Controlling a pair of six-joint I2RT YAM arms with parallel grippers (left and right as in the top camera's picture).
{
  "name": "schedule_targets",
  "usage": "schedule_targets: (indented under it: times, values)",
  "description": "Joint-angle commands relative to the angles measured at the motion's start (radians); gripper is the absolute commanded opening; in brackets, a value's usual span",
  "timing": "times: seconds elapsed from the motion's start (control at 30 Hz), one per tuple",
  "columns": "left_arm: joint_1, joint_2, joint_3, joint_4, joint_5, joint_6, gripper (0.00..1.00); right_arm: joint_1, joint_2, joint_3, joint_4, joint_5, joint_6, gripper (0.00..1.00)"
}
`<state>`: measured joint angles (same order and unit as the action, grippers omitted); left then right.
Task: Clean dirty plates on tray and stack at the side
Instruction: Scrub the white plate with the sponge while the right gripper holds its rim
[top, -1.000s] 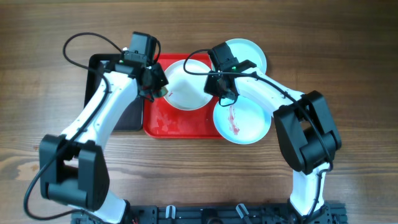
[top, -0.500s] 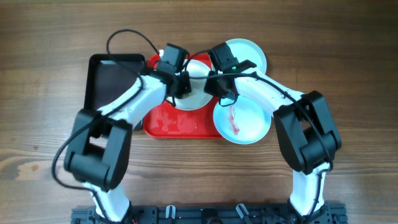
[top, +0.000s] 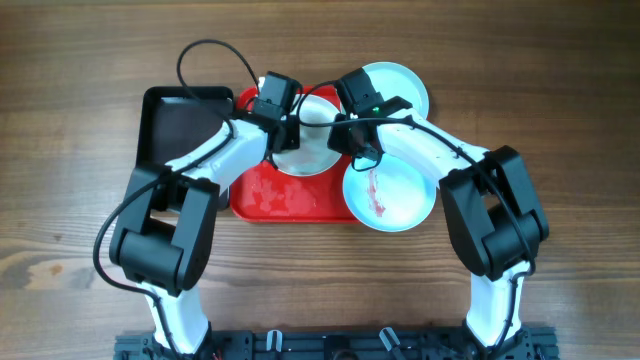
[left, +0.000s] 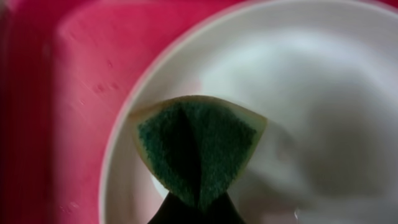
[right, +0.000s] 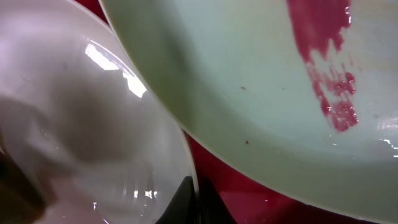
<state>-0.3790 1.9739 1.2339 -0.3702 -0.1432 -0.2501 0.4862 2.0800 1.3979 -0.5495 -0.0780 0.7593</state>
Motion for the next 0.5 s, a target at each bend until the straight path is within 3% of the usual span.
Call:
schedule_targets:
  times: [0.0, 0.27, 0.47]
  values:
    - [0.019, 0.024, -0.007, 0.069, -0.074, 0.092, 0.04, 0.000, 0.024, 0.001, -0.013, 0.026, 0.000, 0.04]
    - [0.017, 0.024, -0.007, 0.169, -0.085, 0.111, 0.04, 0.000, 0.024, 0.001, -0.013, 0.026, -0.001, 0.04]
    - [0.011, 0.024, -0.007, 0.033, 0.042, 0.112, 0.04, 0.000, 0.024, 0.001, -0.013, 0.025, -0.001, 0.04]
